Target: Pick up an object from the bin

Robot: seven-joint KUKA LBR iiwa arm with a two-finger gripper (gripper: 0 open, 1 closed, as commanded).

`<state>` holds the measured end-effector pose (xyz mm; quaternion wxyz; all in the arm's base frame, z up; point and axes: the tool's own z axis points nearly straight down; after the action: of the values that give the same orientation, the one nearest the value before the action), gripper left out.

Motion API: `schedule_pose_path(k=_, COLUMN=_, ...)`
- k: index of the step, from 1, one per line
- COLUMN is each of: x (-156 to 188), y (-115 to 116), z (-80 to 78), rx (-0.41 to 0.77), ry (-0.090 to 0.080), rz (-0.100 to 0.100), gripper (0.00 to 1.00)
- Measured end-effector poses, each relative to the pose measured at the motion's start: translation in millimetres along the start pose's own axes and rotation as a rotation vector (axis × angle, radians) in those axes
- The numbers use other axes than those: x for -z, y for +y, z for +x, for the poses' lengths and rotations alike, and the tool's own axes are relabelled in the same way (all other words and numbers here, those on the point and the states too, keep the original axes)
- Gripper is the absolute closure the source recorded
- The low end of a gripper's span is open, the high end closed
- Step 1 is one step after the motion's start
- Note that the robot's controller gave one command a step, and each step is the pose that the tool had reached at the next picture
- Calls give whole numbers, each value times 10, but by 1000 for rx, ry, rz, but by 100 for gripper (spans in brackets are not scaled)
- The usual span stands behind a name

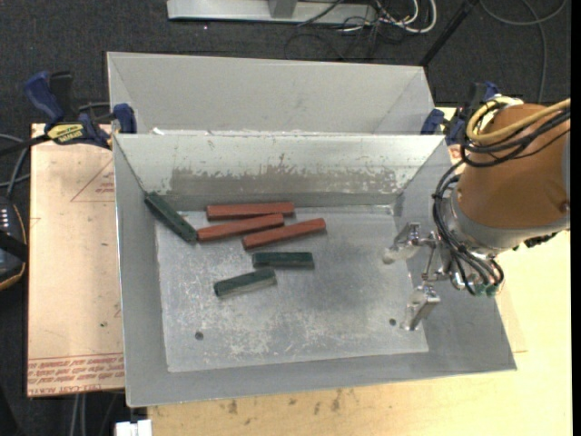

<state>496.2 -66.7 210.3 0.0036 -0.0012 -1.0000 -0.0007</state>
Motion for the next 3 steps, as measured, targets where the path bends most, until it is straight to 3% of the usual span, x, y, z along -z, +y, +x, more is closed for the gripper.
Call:
schedule_pose_path(k=1, x=19, y=1, z=-6, rx=1, ry=-4, rz=0, gripper=0)
schedule_pose_path(k=2, x=-228, y=38, z=24, rx=-14, ry=-9, rz=1, gripper=0)
schedule_pose_path(k=3, x=-762, y=378, z=-169, rx=121, ry=-14, rz=2, gripper=0)
